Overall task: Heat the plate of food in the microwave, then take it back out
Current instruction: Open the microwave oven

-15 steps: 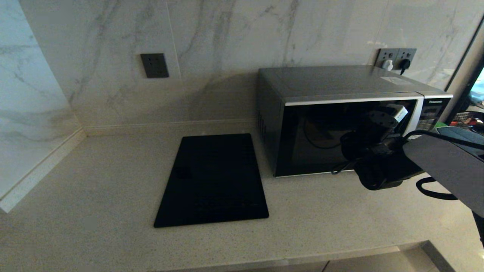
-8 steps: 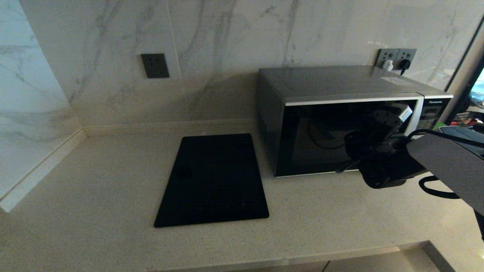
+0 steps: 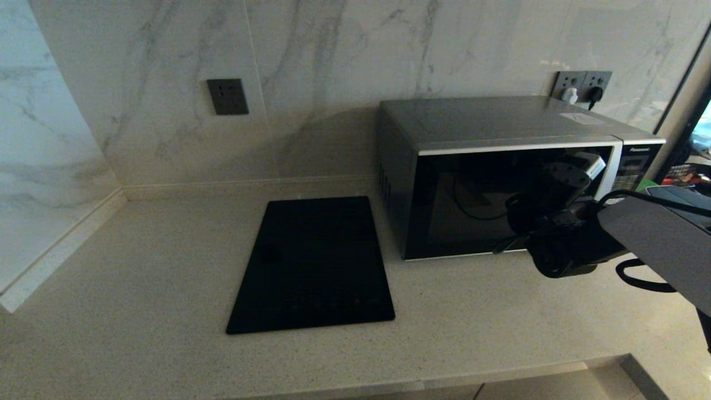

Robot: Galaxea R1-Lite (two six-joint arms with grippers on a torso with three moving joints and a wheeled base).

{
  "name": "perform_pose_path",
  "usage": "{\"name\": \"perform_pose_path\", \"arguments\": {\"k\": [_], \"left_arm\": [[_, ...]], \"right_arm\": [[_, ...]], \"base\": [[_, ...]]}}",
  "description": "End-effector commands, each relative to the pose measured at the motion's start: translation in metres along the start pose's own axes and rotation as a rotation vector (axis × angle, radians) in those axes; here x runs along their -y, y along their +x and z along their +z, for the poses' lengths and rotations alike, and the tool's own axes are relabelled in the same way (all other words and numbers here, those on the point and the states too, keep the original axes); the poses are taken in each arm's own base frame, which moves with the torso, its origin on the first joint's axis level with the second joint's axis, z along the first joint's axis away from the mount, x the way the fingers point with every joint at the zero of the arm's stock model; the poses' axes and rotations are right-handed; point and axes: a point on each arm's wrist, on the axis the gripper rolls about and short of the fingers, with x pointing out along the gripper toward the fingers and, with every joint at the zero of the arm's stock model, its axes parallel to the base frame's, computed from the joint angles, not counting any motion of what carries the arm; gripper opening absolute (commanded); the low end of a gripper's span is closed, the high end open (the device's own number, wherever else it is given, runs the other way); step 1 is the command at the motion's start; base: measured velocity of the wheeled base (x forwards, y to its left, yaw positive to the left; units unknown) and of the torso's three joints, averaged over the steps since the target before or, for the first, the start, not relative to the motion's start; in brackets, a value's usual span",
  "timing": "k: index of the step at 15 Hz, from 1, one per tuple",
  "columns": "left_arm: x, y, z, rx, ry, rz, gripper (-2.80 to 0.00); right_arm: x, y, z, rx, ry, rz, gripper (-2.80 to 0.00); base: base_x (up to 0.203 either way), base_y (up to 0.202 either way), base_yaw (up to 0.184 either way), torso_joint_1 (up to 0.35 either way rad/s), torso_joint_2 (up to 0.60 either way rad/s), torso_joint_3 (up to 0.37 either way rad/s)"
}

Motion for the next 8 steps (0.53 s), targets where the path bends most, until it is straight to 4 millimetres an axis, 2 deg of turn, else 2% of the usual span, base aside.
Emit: {"name": "perform_pose_path", "arguments": {"k": [1, 8], "left_arm": [[0.0000, 0.0000, 0.0000, 0.000, -0.001, 0.001, -2.80], [0.0000, 0.0000, 0.0000, 0.000, -0.001, 0.001, -2.80]], "right_arm": [[0.0007, -0.0010, -0.0002, -0.006, -0.002, -0.012, -2.80], [-0.0015, -0.0079, -0.0040, -0.005, -0.007, 0.003, -2.80]], "base": [[0.000, 0.000, 0.000, 0.000, 0.00, 0.000], [0.000, 0.000, 0.000, 0.000, 0.00, 0.000]]}}
